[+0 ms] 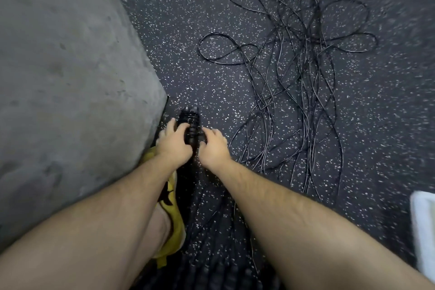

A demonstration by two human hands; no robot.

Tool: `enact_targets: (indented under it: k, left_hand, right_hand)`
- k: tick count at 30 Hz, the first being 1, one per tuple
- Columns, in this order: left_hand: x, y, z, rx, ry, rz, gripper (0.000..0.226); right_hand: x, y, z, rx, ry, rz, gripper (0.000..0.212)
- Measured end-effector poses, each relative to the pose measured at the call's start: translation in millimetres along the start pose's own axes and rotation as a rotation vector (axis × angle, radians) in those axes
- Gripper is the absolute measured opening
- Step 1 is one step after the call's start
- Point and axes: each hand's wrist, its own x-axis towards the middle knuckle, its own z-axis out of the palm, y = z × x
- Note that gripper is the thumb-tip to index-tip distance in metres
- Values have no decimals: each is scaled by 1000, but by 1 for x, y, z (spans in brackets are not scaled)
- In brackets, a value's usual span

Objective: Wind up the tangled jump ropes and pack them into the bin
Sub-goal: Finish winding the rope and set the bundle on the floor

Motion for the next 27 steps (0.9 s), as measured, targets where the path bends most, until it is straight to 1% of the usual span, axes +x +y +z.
enact_targets:
  k: [1,2,4,6,8,13,16,18,20,22,23,24,25,27]
  left_hand:
    - [-7,9,0,52,89,33,58]
    - [-15,19,3,76,143,84,52]
    - [-31,41,16,51,149,207,38]
    - [-47,64,34,-4,91,298,31]
    - [-62,89,50,-46,39,348,30]
    - [-98,157,93,-139,-156,522,24]
    - [-119,200,118,-146,-264,581,23]
    - [-133,225,135,-149,-312,562,24]
    - [-145,243,152,-130,-367,478,22]
    - [-156,253,167,-83,-444,355,24]
    - [-160,256,174,-76,-472,296,25]
    - [-165,258,180,-88,-494,248,25]
    - [-167,258,184,-123,-512,213,26]
    - [-172,262,194,-226,-547,174,26]
  right_hand:
    - [-6,5,-6,-3,37,-13,49]
    - [-14,11,-13,-9,58,-22,46]
    - [-30,26,-27,-16,82,-31,41]
    - [-49,43,-43,0,123,-23,35]
    - [-67,61,-64,16,201,15,32]
    - [-117,118,-116,18,340,142,28]
    - [-145,154,-147,15,419,245,28]
    - [-162,182,-162,-58,417,343,31]
    - [-178,213,-170,-125,377,436,35]
    - [-188,239,-172,-160,276,526,46]
    - [-191,249,-171,-172,194,556,53]
    - [-193,256,-170,-169,120,568,56]
    - [-194,260,-168,-152,81,564,56]
    - [-195,267,-167,-105,81,541,48]
